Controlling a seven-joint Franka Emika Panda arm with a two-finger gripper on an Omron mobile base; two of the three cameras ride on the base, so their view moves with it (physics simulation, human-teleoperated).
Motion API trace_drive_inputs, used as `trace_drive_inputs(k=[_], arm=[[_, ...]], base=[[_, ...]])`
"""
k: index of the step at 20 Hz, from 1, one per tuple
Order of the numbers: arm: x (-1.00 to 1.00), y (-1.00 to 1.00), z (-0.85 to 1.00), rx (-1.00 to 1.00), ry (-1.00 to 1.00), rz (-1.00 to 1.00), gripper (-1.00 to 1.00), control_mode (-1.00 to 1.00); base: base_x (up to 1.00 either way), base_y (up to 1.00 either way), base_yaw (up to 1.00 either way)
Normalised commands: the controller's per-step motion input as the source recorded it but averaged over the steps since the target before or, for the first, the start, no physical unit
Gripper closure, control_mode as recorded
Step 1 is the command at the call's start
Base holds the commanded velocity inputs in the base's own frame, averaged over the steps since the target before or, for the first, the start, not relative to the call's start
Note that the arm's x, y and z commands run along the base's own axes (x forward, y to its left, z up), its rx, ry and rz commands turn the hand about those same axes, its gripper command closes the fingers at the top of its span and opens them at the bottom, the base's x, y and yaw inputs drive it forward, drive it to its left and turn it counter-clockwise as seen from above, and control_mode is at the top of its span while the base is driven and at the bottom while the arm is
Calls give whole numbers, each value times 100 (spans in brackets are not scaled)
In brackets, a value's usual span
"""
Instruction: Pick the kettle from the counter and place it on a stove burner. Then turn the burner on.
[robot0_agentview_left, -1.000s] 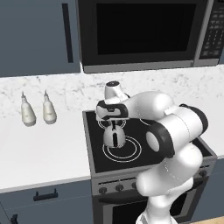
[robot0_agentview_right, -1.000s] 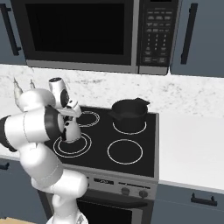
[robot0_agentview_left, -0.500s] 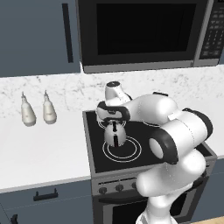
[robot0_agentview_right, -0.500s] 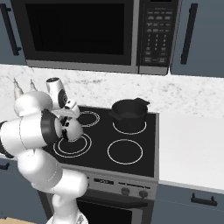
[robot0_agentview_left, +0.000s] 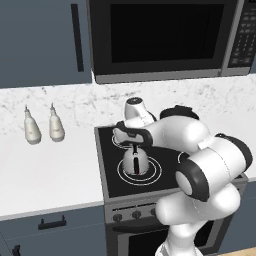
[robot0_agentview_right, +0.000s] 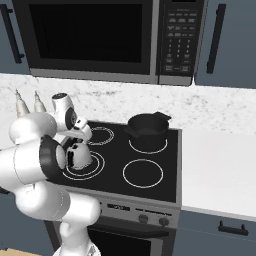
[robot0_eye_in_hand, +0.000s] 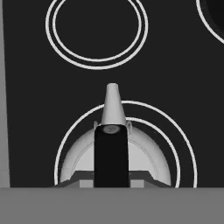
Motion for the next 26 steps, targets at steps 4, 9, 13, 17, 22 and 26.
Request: trace_drive_inputs(k=[4,9,13,17,22,26], arm=[[0,-3,0,0,-2,-2,100,-100],[0,0,-5,0,0,0,100,-100],[0,-2,-20,0,0,0,100,-100],[-4,-9,-6,0,0,-2,100,-100],[-18,-6,0,0,-3,-3,100,-100],[-19,0,0,0,-3,-1,100,-100]], base=[[0,0,0],[0,0,0],[0,0,0],[0,0,0],[0,0,0],[0,0,0]])
